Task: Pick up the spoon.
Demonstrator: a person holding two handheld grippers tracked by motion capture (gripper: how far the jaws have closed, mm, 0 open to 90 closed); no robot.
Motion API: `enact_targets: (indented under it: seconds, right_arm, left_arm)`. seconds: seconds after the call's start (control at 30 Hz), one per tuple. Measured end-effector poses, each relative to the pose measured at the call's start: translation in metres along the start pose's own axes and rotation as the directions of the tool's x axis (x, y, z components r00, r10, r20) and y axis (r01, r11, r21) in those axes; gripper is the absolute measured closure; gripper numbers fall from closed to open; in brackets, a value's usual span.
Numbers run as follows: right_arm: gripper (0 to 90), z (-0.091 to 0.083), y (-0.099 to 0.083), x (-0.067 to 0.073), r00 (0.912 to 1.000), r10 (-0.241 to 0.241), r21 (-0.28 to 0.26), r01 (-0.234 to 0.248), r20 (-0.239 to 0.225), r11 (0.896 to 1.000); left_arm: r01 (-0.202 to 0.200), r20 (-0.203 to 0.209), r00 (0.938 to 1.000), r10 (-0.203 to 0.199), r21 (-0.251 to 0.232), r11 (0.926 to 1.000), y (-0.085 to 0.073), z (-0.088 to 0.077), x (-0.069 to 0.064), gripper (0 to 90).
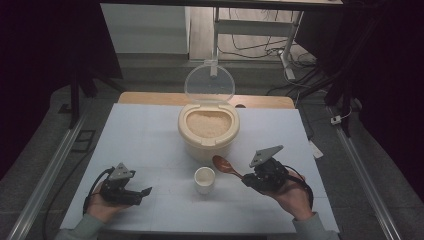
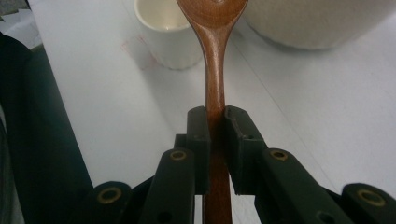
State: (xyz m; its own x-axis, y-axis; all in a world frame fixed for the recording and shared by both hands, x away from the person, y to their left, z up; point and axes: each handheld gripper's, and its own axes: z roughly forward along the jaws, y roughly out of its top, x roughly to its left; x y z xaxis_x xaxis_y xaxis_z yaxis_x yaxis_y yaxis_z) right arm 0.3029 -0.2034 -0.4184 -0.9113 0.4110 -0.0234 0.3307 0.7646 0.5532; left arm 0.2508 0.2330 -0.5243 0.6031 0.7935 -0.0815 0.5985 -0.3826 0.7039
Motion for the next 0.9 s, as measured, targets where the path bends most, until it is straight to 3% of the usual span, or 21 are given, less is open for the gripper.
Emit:
enact_targets:
  seconds: [0.5, 0.67, 0.9]
  right_arm:
    - [80.1, 0.016, 0.048, 0.011, 0.9930, -0.112, -0.020, 0.111, -0.037, 0.994]
    - [80.1, 0.027, 0.054, 0.017, 0.9878, -0.146, -0.014, 0.145, -0.054, 0.989]
    - [80.1, 0.030, 0.055, 0.019, 0.9868, -0.150, -0.011, 0.150, -0.061, 0.989]
  left_arm:
    - [0.003, 0.008, 1.0000, -0.003, 0.004, 1.0000, 0.000, 0.001, 0.000, 11.8]
    - [0.004, 0.008, 1.0000, -0.004, 0.005, 1.0000, 0.000, 0.001, 0.000, 11.8]
    - [0.003, 0.008, 1.0000, -0.003, 0.003, 1.0000, 0.000, 0.000, 0.000, 11.8]
